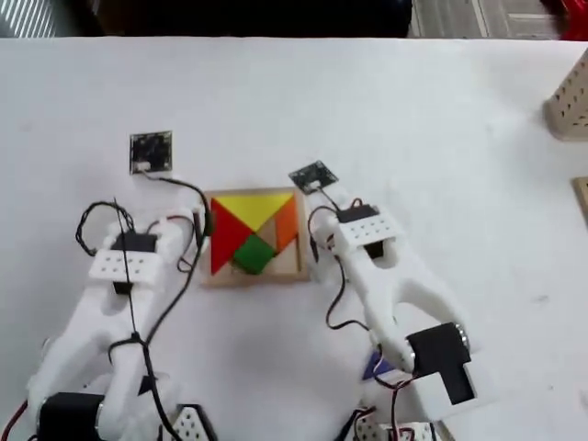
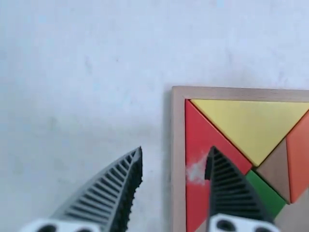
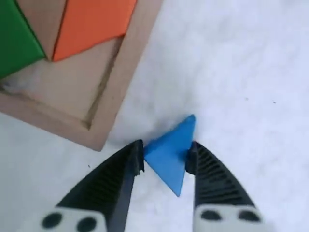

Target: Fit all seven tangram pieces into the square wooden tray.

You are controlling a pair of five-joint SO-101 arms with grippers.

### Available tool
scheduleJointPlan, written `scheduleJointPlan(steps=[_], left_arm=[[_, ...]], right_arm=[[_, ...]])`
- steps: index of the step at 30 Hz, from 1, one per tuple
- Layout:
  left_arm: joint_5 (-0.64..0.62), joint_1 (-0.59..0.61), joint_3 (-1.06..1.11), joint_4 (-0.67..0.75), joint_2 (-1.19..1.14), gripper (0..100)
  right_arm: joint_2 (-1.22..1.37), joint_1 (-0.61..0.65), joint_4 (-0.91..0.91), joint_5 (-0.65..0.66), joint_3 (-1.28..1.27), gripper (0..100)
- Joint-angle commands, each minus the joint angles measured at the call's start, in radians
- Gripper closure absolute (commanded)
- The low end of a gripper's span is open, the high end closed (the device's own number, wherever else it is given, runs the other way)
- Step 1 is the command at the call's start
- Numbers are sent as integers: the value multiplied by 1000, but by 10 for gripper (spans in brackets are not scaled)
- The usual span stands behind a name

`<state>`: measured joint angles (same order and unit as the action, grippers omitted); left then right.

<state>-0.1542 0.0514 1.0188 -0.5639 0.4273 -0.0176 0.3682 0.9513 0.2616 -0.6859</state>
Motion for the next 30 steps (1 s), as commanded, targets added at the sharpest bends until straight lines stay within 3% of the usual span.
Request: scheduleJointPlan(steps=[1,9,13,19,25,30], left_arm=[[-8,7,-5,20,4,778],[-8,7,-6,20,4,778],[-8,7,-6,20,4,778],[-8,7,-8,20,4,778],[-8,7,-8,20,4,778],[-8,7,-8,20,4,777]], right_arm=[[-7,12,-13,18,34,906],[1,12,-10,8,58,799],[-2,12,-12,-92,60,820],[2,12,-15,-92,60,863],[4,5,-8,-92,57,968],[4,2,-8,-92,54,975]])
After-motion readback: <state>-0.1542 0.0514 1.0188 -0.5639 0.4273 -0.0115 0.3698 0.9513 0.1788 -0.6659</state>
